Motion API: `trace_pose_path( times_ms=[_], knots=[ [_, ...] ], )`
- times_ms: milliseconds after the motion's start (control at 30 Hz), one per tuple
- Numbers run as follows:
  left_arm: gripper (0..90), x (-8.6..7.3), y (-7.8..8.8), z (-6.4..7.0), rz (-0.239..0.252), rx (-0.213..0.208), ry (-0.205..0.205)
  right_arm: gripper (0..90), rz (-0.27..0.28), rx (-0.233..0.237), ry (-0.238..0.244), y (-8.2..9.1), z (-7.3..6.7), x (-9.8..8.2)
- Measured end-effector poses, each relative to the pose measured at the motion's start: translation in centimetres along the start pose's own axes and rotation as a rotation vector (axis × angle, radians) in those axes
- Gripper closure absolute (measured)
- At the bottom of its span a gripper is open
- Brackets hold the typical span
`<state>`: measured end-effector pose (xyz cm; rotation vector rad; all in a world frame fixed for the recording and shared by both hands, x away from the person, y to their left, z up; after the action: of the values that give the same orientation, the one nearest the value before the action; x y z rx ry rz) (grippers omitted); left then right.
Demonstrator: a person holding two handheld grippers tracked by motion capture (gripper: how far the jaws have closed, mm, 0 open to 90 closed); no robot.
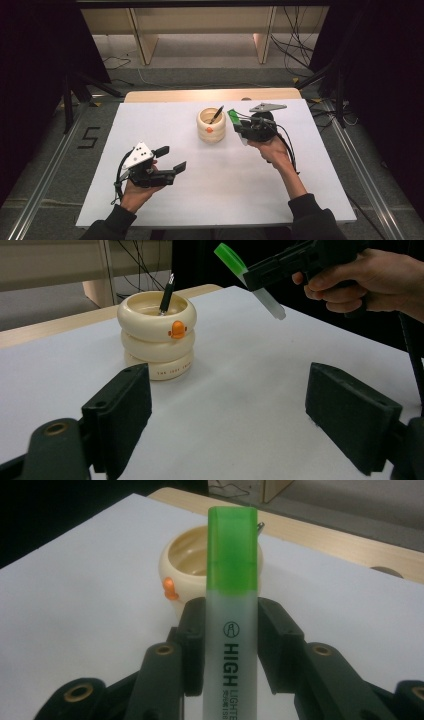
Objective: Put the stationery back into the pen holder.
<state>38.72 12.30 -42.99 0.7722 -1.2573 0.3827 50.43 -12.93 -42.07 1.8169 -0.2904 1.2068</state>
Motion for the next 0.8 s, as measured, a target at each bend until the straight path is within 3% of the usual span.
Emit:
trace_pose_path(
  times_ms=[800],
  knots=[
    [17.9, 0.2, 0.3, 0.0, 0.017, -0.006, 0.004, 66.8, 0.082, -0.005, -0.002, -2.5, -1.5, 4.3]
  ],
)
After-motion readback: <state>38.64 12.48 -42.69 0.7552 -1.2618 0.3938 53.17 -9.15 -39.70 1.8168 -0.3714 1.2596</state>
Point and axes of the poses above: each handheld gripper's, and its own axes: y roughly backward along the jaws, x roughly out of its top, z roughly to its right, the point moved 7 cm from there along -y, roughly forward along the jaws, and after that the axes turned 1 degree about -y, right-handed, at the moved point
